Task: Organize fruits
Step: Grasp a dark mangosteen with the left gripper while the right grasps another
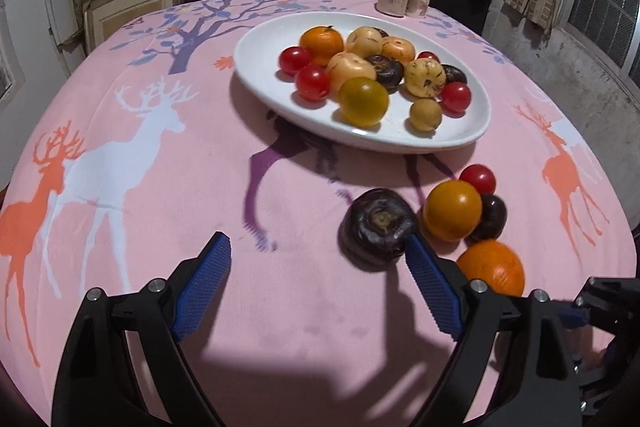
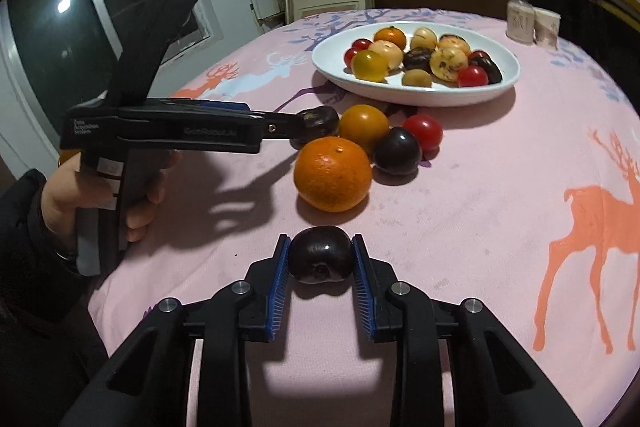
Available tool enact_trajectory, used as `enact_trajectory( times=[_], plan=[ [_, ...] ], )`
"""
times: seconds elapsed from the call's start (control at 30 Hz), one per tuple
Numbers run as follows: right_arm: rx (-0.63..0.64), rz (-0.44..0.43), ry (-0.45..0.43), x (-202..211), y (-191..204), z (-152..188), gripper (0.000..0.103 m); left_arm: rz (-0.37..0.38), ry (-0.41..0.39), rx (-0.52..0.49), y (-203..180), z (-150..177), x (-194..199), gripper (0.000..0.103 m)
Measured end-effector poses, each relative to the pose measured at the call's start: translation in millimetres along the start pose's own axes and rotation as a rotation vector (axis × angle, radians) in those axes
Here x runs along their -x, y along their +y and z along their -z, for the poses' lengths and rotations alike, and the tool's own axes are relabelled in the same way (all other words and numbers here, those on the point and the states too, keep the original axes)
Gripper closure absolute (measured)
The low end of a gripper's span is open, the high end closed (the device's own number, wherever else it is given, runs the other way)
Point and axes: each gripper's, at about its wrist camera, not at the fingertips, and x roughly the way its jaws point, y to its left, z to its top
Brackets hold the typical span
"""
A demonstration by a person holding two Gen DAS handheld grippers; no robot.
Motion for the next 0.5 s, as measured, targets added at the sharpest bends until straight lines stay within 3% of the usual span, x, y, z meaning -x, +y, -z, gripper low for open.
enact_trajectory(
  times=[0.13,0.3,0.33,0.43,0.5],
  plan=[
    [-0.025,-0.032,0.0,1.0,-4.3,1.2,0.072,0.02,0.015,-0.08,-17.7,-3.0,-10.8,0.03],
    [-0.041,-0.055,0.008,-0.5,-6.3,0.9,0.071,0.067,0.008,-0.062,-12.9,-6.1,-17.5,0.031],
    [-0.041,-0.056,0.007,-0.5,-6.1,1.0,0.071,0.071,0.004,-0.062,-13.0,-6.5,-17.9,0.034],
    [-0.042,-0.06,0.004,-0.2,-6.2,0.8,0.071,0.114,-0.009,-0.072,-15.6,-5.8,-15.5,0.063],
    [-0.048,-0.061,0.003,-0.4,-7.2,0.5,0.071,0.119,-0.011,-0.073,-16.7,-4.3,-15.1,0.062]
  ],
)
